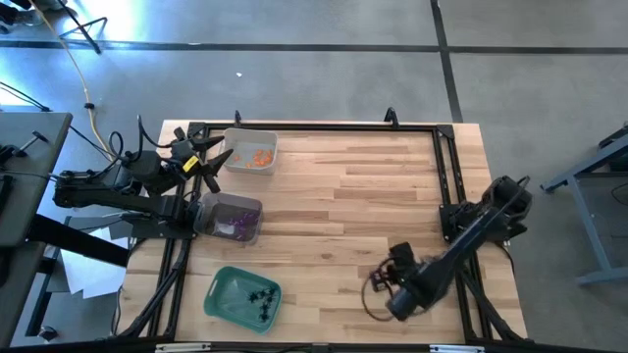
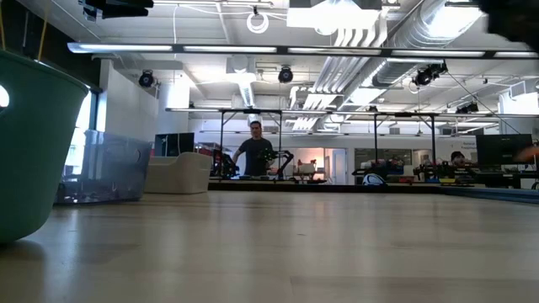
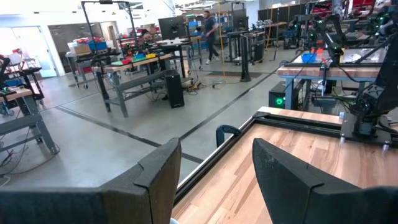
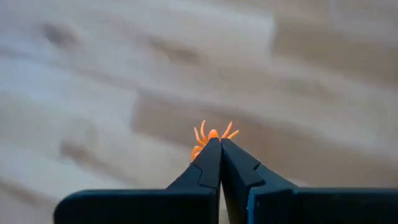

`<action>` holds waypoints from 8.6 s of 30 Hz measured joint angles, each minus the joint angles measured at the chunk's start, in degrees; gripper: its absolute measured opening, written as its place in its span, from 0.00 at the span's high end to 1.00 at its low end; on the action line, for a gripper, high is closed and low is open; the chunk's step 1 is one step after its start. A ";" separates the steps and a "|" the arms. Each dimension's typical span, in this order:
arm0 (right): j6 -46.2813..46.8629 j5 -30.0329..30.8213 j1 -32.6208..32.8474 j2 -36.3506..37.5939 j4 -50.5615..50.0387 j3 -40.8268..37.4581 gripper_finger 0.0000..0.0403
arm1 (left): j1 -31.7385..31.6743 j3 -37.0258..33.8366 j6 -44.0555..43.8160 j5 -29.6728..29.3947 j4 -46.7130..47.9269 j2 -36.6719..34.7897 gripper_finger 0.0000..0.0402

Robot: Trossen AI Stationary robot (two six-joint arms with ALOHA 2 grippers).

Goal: Sort Halloween decoration
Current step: Put the right orange spider into the gray bin, then put the black spider into the green bin

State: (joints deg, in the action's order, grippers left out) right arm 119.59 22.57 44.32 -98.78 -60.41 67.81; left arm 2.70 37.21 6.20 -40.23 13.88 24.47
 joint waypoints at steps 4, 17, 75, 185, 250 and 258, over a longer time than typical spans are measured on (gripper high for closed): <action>-12.27 7.33 -7.02 0.00 2.36 0.00 1.00 | 0.00 0.00 0.00 0.00 0.00 0.00 0.54; -70.16 14.82 -32.78 0.06 41.21 0.00 1.00 | 0.02 0.00 0.00 0.00 -0.01 0.00 0.54; -89.63 -17.01 -50.06 -28.06 42.84 22.89 0.60 | 0.02 0.00 0.00 0.00 0.01 0.00 0.54; -104.85 -11.66 -55.15 -35.15 40.89 48.27 1.00 | 0.00 0.00 0.00 0.00 -0.02 0.00 0.54; -107.95 -24.33 -61.64 -39.50 57.62 48.35 0.78 | 0.00 0.00 0.00 0.00 0.01 0.00 0.54; -106.42 -18.53 -61.54 -39.50 56.49 48.33 0.47 | 0.00 0.00 -0.01 0.01 0.01 0.00 0.54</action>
State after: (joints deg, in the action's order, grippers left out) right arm 13.18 4.04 -17.21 -138.28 -3.92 116.14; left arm 2.70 37.21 6.18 -40.22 13.89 24.47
